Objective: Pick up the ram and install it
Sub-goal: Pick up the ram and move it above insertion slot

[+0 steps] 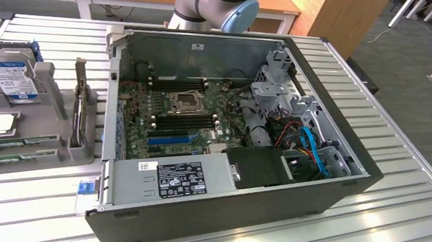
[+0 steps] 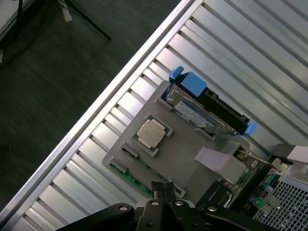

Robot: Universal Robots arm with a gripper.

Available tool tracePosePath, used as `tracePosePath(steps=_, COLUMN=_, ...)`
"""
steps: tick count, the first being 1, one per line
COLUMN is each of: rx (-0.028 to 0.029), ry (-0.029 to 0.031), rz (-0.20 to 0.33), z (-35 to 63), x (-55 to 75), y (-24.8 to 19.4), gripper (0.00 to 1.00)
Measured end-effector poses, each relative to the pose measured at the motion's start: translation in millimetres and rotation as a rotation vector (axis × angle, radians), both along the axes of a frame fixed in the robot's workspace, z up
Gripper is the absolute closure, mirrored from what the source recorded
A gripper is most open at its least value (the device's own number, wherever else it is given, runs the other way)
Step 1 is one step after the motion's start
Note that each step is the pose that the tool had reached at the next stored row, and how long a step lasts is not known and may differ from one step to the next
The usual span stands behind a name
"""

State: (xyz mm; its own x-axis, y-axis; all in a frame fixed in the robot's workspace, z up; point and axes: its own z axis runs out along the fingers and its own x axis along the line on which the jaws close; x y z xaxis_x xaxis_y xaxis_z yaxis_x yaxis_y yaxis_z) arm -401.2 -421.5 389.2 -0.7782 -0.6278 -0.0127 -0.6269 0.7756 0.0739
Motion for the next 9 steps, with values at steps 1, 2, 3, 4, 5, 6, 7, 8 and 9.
tracePosePath(steps=1, rx=-0.0004, ry=0.0000, rz=0.016, z=0.0, x=0.0, y=0.0, gripper=0.90)
tracePosePath(steps=2, rx=-0.0008, ry=0.0000, rz=0.032, z=0.0, x=0.0, y=0.0, gripper=0.90)
tracePosePath(steps=3, rx=-0.0012, ry=0.0000, rz=0.047, z=0.0, x=-0.1, y=0.0, gripper=0.90)
tracePosePath(steps=4, rx=-0.0017, ry=0.0001, rz=0.062, z=0.0, x=0.0, y=0.0, gripper=0.90)
tracePosePath(steps=5, rx=-0.0022, ry=0.0001, rz=0.078, z=0.1, x=0.0, y=0.0, gripper=0.90)
tracePosePath(steps=6, rx=-0.0026, ry=0.0000, rz=0.095, z=0.0, x=-0.1, y=0.0, gripper=0.90)
tracePosePath(steps=7, rx=-0.0030, ry=0.0000, rz=0.110, z=0.0, x=-0.1, y=0.0, gripper=0.90)
tracePosePath(steps=8, rx=-0.0034, ry=0.0000, rz=0.126, z=0.0, x=-0.1, y=0.1, gripper=0.90)
tracePosePath(steps=9, rx=-0.0037, ry=0.0000, rz=0.142, z=0.0, x=-0.1, y=0.0, gripper=0.90)
